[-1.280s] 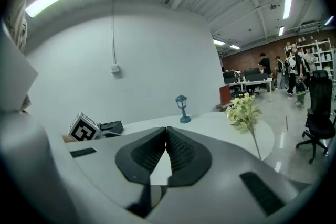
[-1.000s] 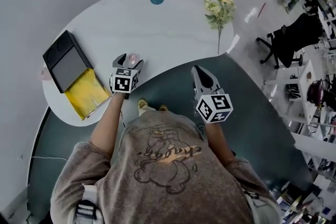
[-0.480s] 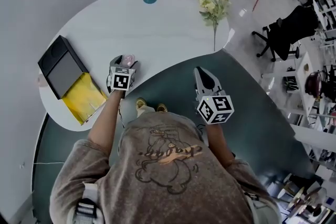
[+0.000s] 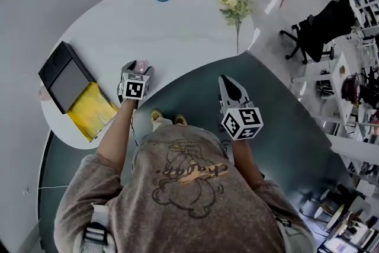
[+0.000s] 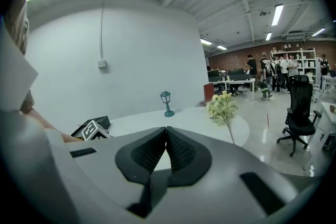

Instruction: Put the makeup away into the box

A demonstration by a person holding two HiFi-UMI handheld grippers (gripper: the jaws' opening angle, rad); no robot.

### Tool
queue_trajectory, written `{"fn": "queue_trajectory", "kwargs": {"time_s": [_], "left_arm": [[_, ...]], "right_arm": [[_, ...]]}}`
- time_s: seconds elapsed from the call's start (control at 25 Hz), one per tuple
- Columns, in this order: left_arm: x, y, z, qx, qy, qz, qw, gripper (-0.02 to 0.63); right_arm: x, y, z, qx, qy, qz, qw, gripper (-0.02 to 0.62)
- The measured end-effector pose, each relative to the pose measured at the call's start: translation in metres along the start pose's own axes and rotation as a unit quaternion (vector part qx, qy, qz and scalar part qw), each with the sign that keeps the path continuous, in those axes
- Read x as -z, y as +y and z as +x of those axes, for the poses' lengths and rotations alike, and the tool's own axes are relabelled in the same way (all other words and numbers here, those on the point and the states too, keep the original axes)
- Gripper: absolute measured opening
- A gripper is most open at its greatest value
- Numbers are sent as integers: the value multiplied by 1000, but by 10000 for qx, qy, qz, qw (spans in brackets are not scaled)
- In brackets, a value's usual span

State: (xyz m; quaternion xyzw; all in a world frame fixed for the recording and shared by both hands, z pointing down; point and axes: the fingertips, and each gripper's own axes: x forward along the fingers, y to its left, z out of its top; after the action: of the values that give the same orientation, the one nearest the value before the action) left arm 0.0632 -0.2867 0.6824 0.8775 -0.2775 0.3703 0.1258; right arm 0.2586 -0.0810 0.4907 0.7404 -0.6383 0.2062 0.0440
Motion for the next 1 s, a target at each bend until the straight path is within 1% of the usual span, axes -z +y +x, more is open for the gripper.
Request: {"fn": "queue_trajectory", "kwargs": {"time_s": [0.12,0.28,0.52,0.68,1.0], "left_arm": [[0,1,-1,-62,15,-131,9999,265],[0,2,-2,-86,37,-182,9998,262],[-5,-1,-4,-130,-56,-190,9997,258],[-19,-3,-9,-151,-250,-120,9995,258],[-46,-6,-30,-238,-599,-113,9979,255]], "right_arm": [[0,0,-2,8,-7,-1,10000,5],[1,1,-5,24,0,-11,10000,5],[4,-1,-10,61,-12,3,10000,5],[3,0,-13,49,-37,23,10000,5],[-1,1,-12,-76,-92,7,9999,5]]}}
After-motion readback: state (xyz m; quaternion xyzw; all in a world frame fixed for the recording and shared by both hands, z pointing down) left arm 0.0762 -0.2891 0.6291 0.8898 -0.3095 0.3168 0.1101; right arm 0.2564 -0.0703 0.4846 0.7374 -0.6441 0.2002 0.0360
